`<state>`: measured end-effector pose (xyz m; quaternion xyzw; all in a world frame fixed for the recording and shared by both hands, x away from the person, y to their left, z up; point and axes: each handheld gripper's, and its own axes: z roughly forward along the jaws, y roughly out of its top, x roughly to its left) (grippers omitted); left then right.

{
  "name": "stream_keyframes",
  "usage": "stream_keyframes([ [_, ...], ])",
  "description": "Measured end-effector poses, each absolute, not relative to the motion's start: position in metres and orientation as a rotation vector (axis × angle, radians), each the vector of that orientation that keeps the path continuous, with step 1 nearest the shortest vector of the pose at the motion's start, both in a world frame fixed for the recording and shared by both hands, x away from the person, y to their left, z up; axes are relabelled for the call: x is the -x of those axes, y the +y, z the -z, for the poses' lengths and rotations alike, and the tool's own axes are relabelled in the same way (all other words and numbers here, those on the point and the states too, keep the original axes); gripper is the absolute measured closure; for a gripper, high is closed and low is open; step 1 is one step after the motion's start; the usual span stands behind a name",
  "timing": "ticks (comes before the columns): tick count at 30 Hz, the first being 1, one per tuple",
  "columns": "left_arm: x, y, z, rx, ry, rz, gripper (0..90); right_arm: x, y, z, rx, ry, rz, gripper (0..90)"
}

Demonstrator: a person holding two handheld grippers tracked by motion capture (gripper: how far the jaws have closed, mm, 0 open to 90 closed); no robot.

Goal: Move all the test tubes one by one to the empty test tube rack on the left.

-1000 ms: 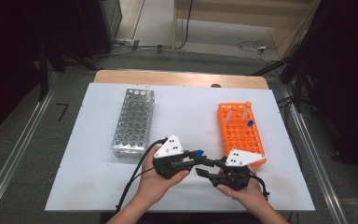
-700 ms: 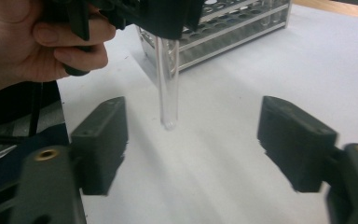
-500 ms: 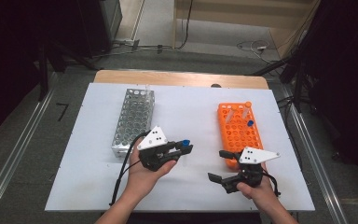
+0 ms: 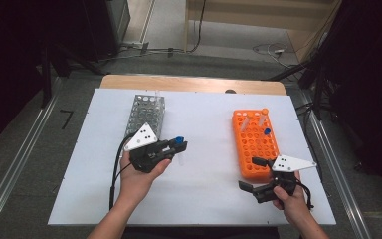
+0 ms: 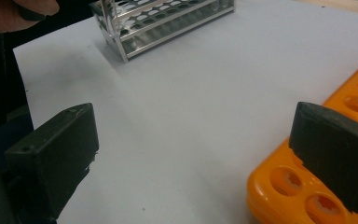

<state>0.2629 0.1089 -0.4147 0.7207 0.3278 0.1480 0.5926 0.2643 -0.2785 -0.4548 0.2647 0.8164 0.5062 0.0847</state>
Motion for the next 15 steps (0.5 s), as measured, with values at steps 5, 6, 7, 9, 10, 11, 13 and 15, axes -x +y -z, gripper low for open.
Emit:
stream_keyframes([
  [5,-0.269,0.121,0.412,-1.66,0.791,-0.384,76.6,-0.268,-0.29,0.454,-0.818,2.409,-1.51,0.1],
  [6,-0.27,0.123,0.411,-1.657,0.797,-0.39,76.6,-0.268,-0.291,0.454,-0.819,2.407,-1.512,0.1],
  [7,-0.272,0.125,0.41,-1.65,0.801,-0.398,76.6,-0.269,-0.292,0.454,-0.823,2.401,-1.512,0.0],
  [9,-0.276,0.131,0.407,-1.627,0.818,-0.414,76.6,-0.27,-0.295,0.455,-0.832,2.389,-1.514,0.1],
  [10,-0.278,0.134,0.406,-1.619,0.824,-0.423,76.6,-0.271,-0.297,0.455,-0.834,2.387,-1.51,0.1],
  [11,-0.279,0.137,0.405,-1.615,0.831,-0.429,76.6,-0.271,-0.298,0.455,-0.84,2.381,-1.512,0.1],
  [13,-0.284,0.143,0.401,-1.602,0.846,-0.452,76.6,-0.272,-0.3,0.455,-0.849,2.379,-1.511,0.1],
  [15,-0.288,0.148,0.398,-1.589,0.857,-0.465,76.6,-0.273,-0.301,0.456,-0.85,2.377,-1.512,0.1],
])
